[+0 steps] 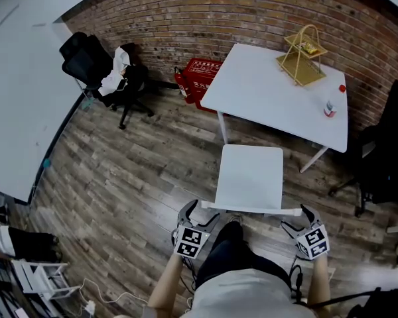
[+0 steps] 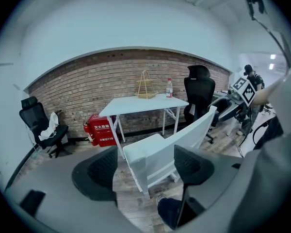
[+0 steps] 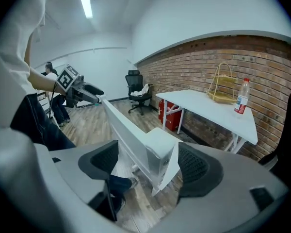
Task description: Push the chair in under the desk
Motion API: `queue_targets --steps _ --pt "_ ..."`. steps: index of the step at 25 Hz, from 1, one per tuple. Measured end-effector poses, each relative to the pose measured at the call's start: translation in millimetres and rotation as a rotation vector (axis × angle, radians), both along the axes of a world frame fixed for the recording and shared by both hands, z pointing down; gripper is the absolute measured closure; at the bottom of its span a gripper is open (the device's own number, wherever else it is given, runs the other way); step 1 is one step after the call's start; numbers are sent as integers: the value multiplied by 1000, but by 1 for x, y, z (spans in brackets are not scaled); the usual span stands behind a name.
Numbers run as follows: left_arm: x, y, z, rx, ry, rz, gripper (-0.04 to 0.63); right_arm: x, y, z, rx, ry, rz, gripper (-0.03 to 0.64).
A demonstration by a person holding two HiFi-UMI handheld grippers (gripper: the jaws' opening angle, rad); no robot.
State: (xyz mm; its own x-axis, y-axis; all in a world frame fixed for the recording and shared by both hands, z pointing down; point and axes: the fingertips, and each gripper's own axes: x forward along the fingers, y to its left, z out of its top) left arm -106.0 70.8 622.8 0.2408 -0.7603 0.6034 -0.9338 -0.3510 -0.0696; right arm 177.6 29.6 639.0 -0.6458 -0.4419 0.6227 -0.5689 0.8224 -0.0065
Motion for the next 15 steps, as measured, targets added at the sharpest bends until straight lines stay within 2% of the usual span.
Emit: queue_targets --steps 6,15 --pt "5 -13 9 -37 23 35 239 0 -5 15 -65 -27 7 248" --pt "10 -22 21 -80 90 74 239 -19 -13 16 -62 -1 -4 250"
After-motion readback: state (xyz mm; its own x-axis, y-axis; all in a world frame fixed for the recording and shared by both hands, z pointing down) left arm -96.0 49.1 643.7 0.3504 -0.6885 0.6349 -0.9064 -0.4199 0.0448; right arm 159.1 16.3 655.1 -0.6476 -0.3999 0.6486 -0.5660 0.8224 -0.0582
